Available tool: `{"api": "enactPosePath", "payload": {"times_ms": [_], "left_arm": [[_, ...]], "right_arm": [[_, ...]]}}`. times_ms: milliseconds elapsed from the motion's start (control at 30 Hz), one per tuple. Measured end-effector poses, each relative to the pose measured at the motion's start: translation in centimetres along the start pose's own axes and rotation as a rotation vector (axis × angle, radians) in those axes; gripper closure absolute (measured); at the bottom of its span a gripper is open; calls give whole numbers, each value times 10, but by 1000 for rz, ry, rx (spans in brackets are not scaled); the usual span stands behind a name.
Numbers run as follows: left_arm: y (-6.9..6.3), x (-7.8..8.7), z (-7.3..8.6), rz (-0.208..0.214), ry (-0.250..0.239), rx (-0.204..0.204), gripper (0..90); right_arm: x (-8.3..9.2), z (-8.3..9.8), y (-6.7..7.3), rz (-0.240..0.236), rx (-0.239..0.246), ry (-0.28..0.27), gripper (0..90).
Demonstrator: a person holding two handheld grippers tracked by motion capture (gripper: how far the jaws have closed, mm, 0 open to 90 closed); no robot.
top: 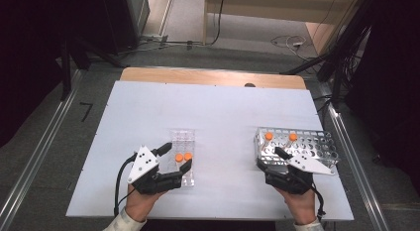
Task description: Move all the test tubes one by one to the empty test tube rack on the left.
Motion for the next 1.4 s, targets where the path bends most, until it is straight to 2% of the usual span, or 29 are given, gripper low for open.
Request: {"api": "enactPosePath", "payload": {"times_ms": [167, 433, 567, 667, 867, 1000, 1400], "left_arm": [[0, -1, 1, 1, 6, 0, 209], [-1, -1, 1, 4, 4, 3, 209], [0, -1, 1, 5, 1, 4, 205], [0, -1, 0, 6, 0, 6, 199], [0, -2, 1, 3, 1, 7, 199], [-1, -2, 2, 5, 5, 8, 199], [-1, -3, 3, 8, 13, 5, 199]], "right_arm": [[5, 3, -22, 52, -33, 0, 247], [7, 9, -49, 149, -49, 0, 250], [4, 12, -62, 205, -47, 1, 269], [2, 14, -71, 229, -58, 2, 302], [-4, 18, -85, 253, -77, 3, 444], [-8, 20, -87, 250, -79, 7, 512], [-17, 26, -90, 251, -74, 24, 629]]}}
Point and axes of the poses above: each handheld gripper's, and its own axes: x roughly backward along the jaws, z roughly out of its underside, y roughly to its left, the point moved 10 cm from there along -x, roughly forward along the jaws, and after that the axes turned 6 degrees about x, right-handed, at the moved point
